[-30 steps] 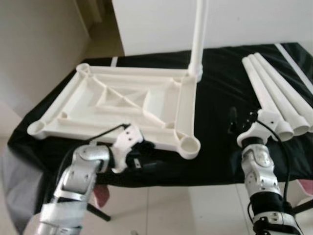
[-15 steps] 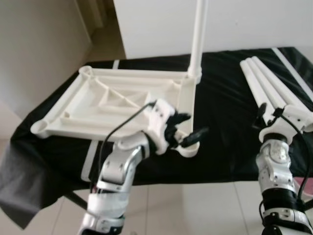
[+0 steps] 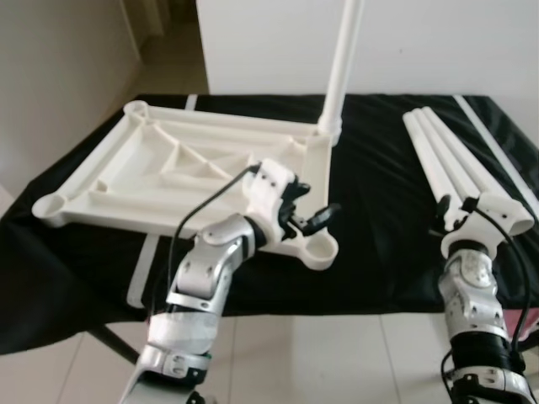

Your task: Building children table

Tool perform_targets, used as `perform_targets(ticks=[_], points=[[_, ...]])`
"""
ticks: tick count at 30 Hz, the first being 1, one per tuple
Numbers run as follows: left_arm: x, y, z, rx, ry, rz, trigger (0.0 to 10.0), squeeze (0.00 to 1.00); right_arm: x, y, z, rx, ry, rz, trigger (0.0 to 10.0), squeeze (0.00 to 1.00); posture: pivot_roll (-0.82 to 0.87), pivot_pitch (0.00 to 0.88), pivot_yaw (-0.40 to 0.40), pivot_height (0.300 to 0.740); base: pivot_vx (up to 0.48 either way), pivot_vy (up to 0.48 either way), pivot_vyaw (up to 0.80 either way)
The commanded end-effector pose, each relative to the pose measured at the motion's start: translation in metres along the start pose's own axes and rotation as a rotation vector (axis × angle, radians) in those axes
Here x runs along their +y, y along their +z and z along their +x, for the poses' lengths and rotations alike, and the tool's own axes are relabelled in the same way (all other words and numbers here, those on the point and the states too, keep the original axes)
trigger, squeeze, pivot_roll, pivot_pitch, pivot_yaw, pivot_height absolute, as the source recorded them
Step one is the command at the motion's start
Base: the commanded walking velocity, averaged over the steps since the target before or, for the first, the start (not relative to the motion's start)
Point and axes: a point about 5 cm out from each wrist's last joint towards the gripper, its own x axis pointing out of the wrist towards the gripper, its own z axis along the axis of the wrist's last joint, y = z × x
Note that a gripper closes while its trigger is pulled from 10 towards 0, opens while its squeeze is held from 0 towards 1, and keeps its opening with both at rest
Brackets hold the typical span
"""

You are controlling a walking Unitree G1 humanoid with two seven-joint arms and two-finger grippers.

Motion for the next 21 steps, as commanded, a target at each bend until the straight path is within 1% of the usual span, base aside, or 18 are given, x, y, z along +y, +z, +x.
perform_targets(ticks=[1,3,5,6,8,10,16,18,21], points=[[0.002,0.001,0.001,0.006,0.031,-0.004,10.0,0.00,-0.003,-0.002,-0.001,0.031,0.002,-0.005,10.0,0.00,-0.04,0.080,-0.018,0.740,0.000,0.000,0.00],[0.002,0.001,0.001,0.000,0.032,-0.008,10.0,0.00,-0.003,-0.002,-0.001,0.032,0.008,-0.008,10.0,0.00,-0.04,0.081,-0.017,0.740,0.000,0.000,0.00],[0.000,0.004,0.003,-0.014,0.041,-0.018,10.0,0.00,-0.009,-0.002,-0.001,0.047,-0.008,-0.021,10.0,0.00,-0.04,0.081,-0.012,0.740,0.000,0.000,0.00],[0.000,0.004,0.003,-0.014,0.041,-0.018,10.0,0.00,-0.009,-0.002,-0.001,0.047,-0.008,-0.021,10.0,0.00,-0.04,0.081,-0.012,0.740,0.000,0.000,0.00],[-0.002,0.005,0.004,-0.023,0.051,-0.033,10.0,0.00,-0.015,-0.008,-0.003,0.083,-0.021,-0.021,10.0,0.00,-0.05,0.083,0.001,0.740,0.000,0.000,0.00],[-0.002,0.006,0.004,-0.030,0.057,-0.046,10.0,0.00,-0.017,-0.014,-0.006,0.117,-0.016,-0.020,10.0,0.00,-0.06,0.084,0.007,0.740,0.000,0.000,0.00],[-0.001,0.010,0.007,-0.042,0.065,-0.054,10.0,0.00,-0.015,-0.021,-0.009,0.168,0.018,-0.024,10.0,0.00,-0.06,0.086,0.009,0.740,0.000,0.000,0.00],[-0.002,0.010,0.007,-0.044,0.063,-0.054,10.0,0.00,-0.013,-0.023,-0.011,0.189,0.038,-0.010,10.0,0.00,-0.06,0.087,0.011,0.740,0.000,0.000,0.00],[-0.003,0.011,0.007,-0.045,0.060,-0.053,10.0,0.00,-0.013,-0.024,-0.011,0.192,0.042,-0.009,10.0,0.00,-0.06,0.088,0.012,0.740,0.000,0.000,0.00]])
